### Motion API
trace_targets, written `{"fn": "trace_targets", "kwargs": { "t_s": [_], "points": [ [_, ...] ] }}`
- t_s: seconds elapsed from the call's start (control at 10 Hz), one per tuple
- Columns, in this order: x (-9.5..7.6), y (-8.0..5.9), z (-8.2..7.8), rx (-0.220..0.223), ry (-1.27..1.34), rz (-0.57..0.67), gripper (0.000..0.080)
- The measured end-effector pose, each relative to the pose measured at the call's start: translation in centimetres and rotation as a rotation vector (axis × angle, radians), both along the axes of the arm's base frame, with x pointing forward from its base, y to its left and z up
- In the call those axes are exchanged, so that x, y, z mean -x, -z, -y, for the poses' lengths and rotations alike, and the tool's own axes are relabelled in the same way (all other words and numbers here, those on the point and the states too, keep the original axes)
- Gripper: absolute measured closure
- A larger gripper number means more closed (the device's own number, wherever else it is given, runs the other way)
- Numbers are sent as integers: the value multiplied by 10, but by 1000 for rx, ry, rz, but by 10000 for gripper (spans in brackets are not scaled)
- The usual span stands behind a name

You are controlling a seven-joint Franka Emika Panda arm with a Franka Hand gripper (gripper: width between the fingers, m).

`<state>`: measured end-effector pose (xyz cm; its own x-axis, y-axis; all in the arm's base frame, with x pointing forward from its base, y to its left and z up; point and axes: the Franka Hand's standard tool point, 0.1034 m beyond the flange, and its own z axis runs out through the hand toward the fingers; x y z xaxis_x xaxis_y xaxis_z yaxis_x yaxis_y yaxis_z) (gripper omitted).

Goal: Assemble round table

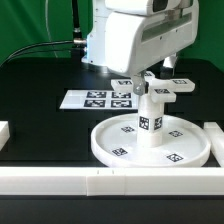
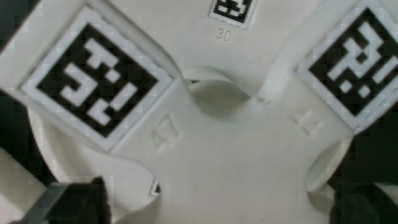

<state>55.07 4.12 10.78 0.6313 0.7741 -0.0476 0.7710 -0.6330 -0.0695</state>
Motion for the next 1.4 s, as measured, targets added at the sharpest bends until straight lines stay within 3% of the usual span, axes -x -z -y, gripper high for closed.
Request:
{"fn": "trace_targets", "kwargs": {
  "t_s": [0.1, 0.4, 0.5, 1.1, 1.2, 1.3, 1.4],
  "points": [
    [-1, -1, 0, 0, 2, 2, 284],
    [-4, -3, 3, 1, 8, 13, 727],
    [-5, -4, 3, 1, 8, 14, 776],
    [-5, -4, 4, 1, 9, 14, 798],
    [-5, -4, 4, 1, 8, 14, 717],
    [-4, -5, 6, -4, -62, 16, 575],
    [-2, -8, 6, -7, -97, 17, 575]
  ]
}}
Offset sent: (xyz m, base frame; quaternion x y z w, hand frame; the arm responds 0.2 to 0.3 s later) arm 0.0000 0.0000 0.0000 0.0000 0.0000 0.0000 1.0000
